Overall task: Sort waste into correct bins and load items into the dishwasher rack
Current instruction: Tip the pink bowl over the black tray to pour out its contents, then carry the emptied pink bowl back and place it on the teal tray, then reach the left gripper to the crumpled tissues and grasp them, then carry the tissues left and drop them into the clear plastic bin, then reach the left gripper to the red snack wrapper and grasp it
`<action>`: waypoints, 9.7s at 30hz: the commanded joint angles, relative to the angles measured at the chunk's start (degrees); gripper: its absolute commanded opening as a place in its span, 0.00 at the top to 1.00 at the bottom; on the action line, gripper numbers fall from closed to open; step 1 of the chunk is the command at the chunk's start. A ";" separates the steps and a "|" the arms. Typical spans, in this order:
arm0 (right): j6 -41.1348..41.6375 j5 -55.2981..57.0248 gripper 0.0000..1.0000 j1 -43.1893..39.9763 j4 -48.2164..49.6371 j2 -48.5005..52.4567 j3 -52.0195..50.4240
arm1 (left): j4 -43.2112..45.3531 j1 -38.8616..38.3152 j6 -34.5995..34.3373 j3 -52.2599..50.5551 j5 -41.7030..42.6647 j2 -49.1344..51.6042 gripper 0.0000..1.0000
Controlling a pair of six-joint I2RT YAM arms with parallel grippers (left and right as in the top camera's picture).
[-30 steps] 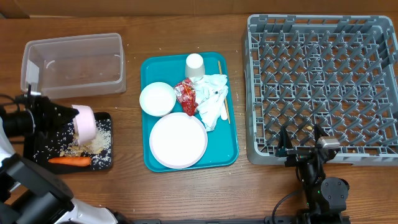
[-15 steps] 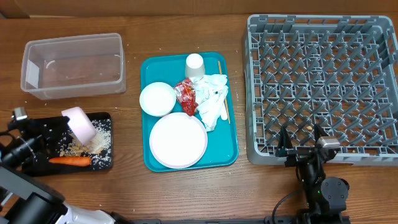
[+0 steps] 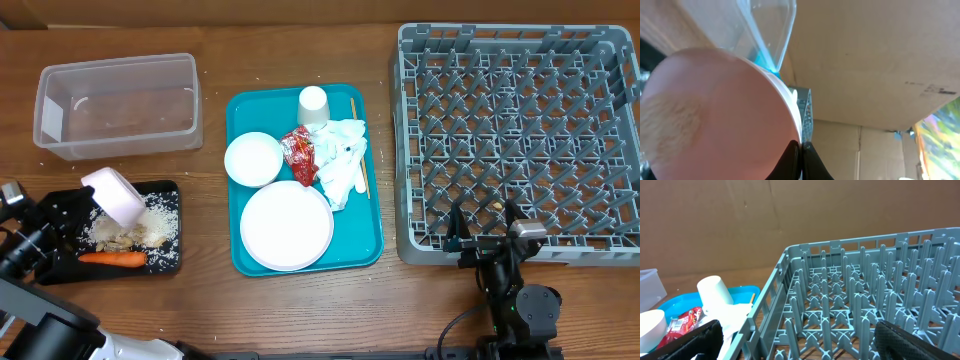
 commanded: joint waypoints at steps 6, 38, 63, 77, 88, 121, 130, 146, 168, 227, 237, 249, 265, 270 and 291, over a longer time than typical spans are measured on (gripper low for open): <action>-0.22 0.17 0.00 0.15 0.35 -0.50 -0.59 | -2.58 0.24 -2.75 -0.17 3.65 -1.33 0.96; -0.20 0.17 0.00 0.15 0.35 -0.50 -0.59 | -25.62 -8.07 23.87 3.61 7.04 -10.40 0.96; -0.20 0.17 0.00 0.15 0.35 -0.50 -0.59 | 18.21 -68.87 -30.23 36.24 -73.05 -10.91 0.96; -0.20 0.17 0.00 0.15 0.35 -0.50 -0.59 | 25.29 -78.12 -30.47 36.24 -88.91 8.50 0.96; -0.20 0.17 0.00 0.15 0.33 -0.50 -0.59 | 26.51 -78.16 -30.45 36.24 -88.78 12.98 0.94; -0.22 0.17 0.00 0.15 0.35 -0.50 -0.59 | 6.10 -89.53 -29.83 38.71 -65.51 11.34 0.24; -0.20 0.17 0.00 0.15 0.35 -0.50 -0.59 | 8.26 -93.57 -29.51 38.71 -76.85 19.41 0.25; -0.20 0.17 0.00 0.15 0.35 -0.50 -0.59 | 13.81 -93.59 -21.66 38.71 -77.42 26.67 0.36; -0.22 0.17 0.00 0.15 0.35 -0.50 -0.59 | 9.05 -94.05 -21.64 43.08 -78.51 27.87 0.96; -0.22 0.17 0.00 0.15 0.35 -0.50 -0.59 | -10.36 -44.92 -28.15 58.60 -49.86 15.54 0.08; -0.22 0.17 0.00 0.15 0.35 -0.50 -0.59 | -20.87 -61.86 -19.26 56.85 -50.12 15.54 0.21; -0.20 0.17 0.00 0.15 0.35 -0.50 -0.59 | -7.78 -84.98 -39.74 42.36 -70.86 15.54 0.24; -0.20 0.17 0.00 0.15 0.35 -0.50 -0.59 | 4.09 -88.11 -39.63 33.46 -78.49 17.88 0.32; -0.22 0.17 0.00 0.15 0.35 -0.50 -0.59 | 4.11 -89.42 -39.60 33.46 -78.27 21.79 0.33; -0.20 0.17 0.00 0.15 0.35 -0.50 -0.59 | 6.75 -89.79 -37.31 33.46 -78.34 24.70 0.73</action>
